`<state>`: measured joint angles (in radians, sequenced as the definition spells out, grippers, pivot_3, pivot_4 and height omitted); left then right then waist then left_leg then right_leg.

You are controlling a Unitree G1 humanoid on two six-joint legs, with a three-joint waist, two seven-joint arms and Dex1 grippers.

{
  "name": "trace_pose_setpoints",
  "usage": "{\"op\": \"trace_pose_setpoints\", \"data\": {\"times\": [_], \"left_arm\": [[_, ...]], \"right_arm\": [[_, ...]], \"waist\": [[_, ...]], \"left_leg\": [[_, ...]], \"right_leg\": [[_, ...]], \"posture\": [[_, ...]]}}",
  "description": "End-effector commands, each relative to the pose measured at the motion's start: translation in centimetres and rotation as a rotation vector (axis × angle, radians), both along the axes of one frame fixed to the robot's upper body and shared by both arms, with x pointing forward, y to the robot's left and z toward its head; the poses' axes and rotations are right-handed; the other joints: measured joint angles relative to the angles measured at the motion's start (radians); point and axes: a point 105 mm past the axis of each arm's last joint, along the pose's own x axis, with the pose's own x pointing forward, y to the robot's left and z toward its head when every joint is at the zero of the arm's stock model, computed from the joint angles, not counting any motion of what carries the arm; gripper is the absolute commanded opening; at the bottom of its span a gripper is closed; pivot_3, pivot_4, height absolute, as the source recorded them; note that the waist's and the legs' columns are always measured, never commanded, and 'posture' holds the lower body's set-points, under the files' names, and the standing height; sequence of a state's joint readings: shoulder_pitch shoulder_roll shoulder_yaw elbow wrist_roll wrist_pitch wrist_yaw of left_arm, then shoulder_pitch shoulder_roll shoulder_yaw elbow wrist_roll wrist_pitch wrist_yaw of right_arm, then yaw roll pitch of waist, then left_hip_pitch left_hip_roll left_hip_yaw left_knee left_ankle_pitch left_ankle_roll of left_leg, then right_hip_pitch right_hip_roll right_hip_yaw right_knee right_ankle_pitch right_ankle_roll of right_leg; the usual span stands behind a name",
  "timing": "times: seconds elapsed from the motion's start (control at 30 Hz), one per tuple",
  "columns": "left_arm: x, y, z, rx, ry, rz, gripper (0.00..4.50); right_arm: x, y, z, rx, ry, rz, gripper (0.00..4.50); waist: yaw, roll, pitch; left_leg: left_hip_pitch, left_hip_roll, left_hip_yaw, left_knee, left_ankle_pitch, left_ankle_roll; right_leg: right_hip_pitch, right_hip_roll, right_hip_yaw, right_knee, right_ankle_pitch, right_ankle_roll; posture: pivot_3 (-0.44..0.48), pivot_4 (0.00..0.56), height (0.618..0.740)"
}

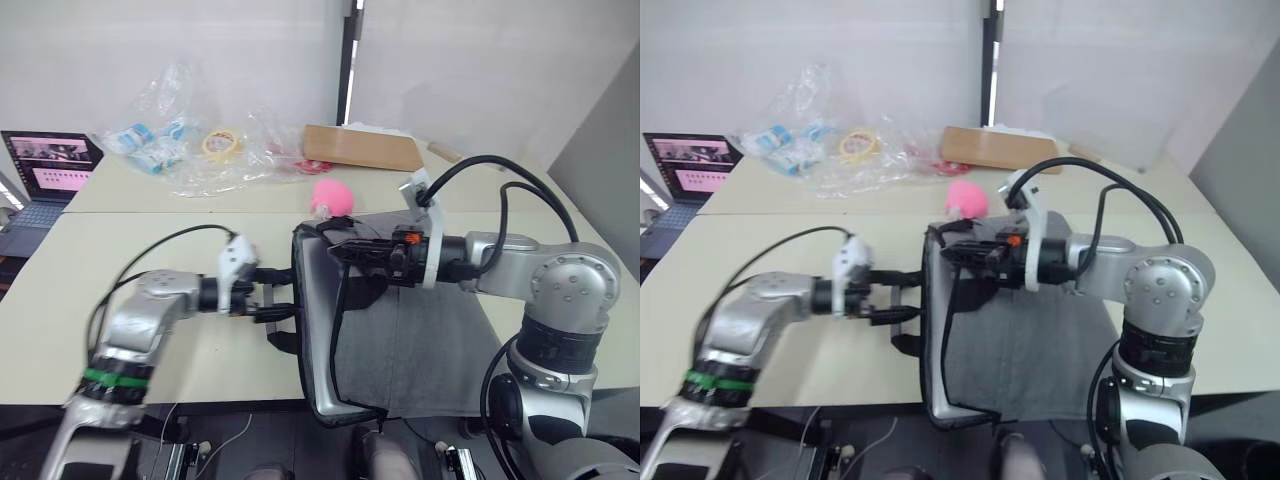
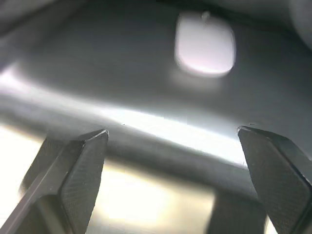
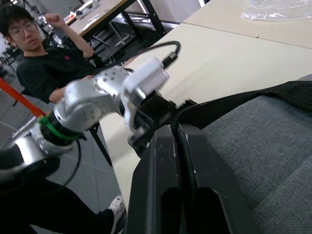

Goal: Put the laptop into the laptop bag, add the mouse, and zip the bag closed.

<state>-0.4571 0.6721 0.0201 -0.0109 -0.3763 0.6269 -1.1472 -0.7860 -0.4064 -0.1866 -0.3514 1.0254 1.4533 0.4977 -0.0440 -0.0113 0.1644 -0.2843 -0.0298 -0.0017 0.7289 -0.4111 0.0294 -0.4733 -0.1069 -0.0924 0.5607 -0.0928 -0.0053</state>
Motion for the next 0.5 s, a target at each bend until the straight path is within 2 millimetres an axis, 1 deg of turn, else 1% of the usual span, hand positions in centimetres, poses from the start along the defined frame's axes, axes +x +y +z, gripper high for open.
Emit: {"op": "trace_pose_setpoints", "data": {"times": [0.03, 0.07, 0.1, 0.17, 0.27, 0.37, 0.4, 0.43, 0.47, 0.5], "left_arm": [[-0.2, 2.2, 2.4, -0.053, -0.019, 0.075, 4.45], [-0.2, 2.5, 2.5, -0.056, -0.013, 0.088, 4.45], [-0.3, 4.0, 2.5, -0.049, -0.005, 0.135, 4.45], [-0.4, 6.0, 2.7, -0.043, -0.001, 0.201, 4.45], [-0.2, 7.6, 3.0, -0.058, -0.001, 0.263, 4.45], [0.1, 7.7, 3.4, -0.082, -0.004, 0.276, 4.45], [0.3, 7.7, 3.5, -0.091, -0.007, 0.281, 4.45], [0.6, 7.8, 3.5, -0.101, -0.011, 0.289, 4.45], [0.8, 7.7, 3.5, -0.107, -0.013, 0.292, 4.45], [1.0, 7.6, 3.5, -0.111, -0.014, 0.292, 4.48]], "right_arm": [[-1.3, 1.4, 0.0, -0.02, -0.087, 0.111, 0.0], [-1.3, 1.5, -0.1, -0.028, -0.094, 0.121, 0.0], [-1.8, 1.9, -0.4, -0.026, -0.092, 0.163, 0.0], [-2.5, 2.5, -0.8, -0.026, -0.09, 0.22, 0.0], [-3.2, 2.8, -1.5, -0.035, -0.085, 0.275, 0.0], [-3.0, 2.8, -2.0, -0.052, -0.081, 0.274, 0.0], [-3.0, 2.8, -2.4, -0.068, -0.065, 0.282, 0.0], [-2.7, 2.5, -3.1, -0.1, -0.074, 0.269, 0.0], [-2.4, 2.3, -3.3, -0.105, -0.085, 0.253, 0.0], [-2.1, 2.2, -3.4, -0.099, -0.094, 0.242, 0.31]], "waist": [[-0.001, 0.0, 0.0], [0.001, 0.0, 0.0], [0.003, 0.0, 0.0], [-0.001, 0.0, 0.0], [-0.006, 0.0, 0.0], [-0.004, 0.001, 0.0], [-0.004, 0.0, 0.0], [-0.003, 0.0, 0.0], [-0.001, 0.0, 0.0], [-0.001, 0.0, 0.0]], "left_leg": [[0.0, 0.0, 0.0, 0.0, 0.0, -0.001], [0.0, 0.0, 0.002, 0.0, 0.001, -0.001], [0.0, -0.001, 0.002, 0.0, 0.001, -0.002], [0.0, -0.001, 0.004, 0.0, 0.001, -0.002], [0.001, -0.001, 0.004, -0.002, 0.001, -0.003], [0.001, -0.001, 0.004, -0.002, 0.002, -0.004], [0.001, -0.001, 0.004, -0.002, 0.002, -0.005], [0.001, -0.001, 0.004, -0.002, 0.002, -0.005], [0.001, -0.001, 0.004, -0.002, 0.002, -0.006], [0.001, -0.001, 0.003, -0.002, 0.002, -0.006]], "right_leg": [[0.0, 0.0, 0.0, 0.0, 0.0, 0.0], [0.0, 0.0, 0.0, 0.0, 0.0, 0.0], [0.0, 0.0, 0.0, 0.0, 0.0, 0.0], [0.0, 0.0, 0.0, 0.0, 0.0, 0.0], [0.0, 0.0, -0.002, 0.0, -0.001, -0.001], [0.0, 0.0, -0.004, 0.0, -0.001, -0.002], [0.0, 0.0, -0.004, 0.0, -0.001, -0.002], [0.0, 0.0, -0.004, 0.0, -0.001, -0.002], [0.001, 0.0, -0.004, 0.0, -0.001, -0.002], [0.001, 0.0, -0.004, 0.0, -0.001, -0.002]], "posture": [[0.0, 0.15, 0.74], [0.0, 0.15, 0.74], [0.0, 0.15, 0.74], [0.0, 0.15, 0.74], [0.0, 0.15, 0.74], [0.0, 0.15, 0.74], [0.0, 0.15, 0.74], [0.0, 0.15, 0.74], [0.0, 0.15, 0.74], [0.0, 0.15, 0.74]]}}
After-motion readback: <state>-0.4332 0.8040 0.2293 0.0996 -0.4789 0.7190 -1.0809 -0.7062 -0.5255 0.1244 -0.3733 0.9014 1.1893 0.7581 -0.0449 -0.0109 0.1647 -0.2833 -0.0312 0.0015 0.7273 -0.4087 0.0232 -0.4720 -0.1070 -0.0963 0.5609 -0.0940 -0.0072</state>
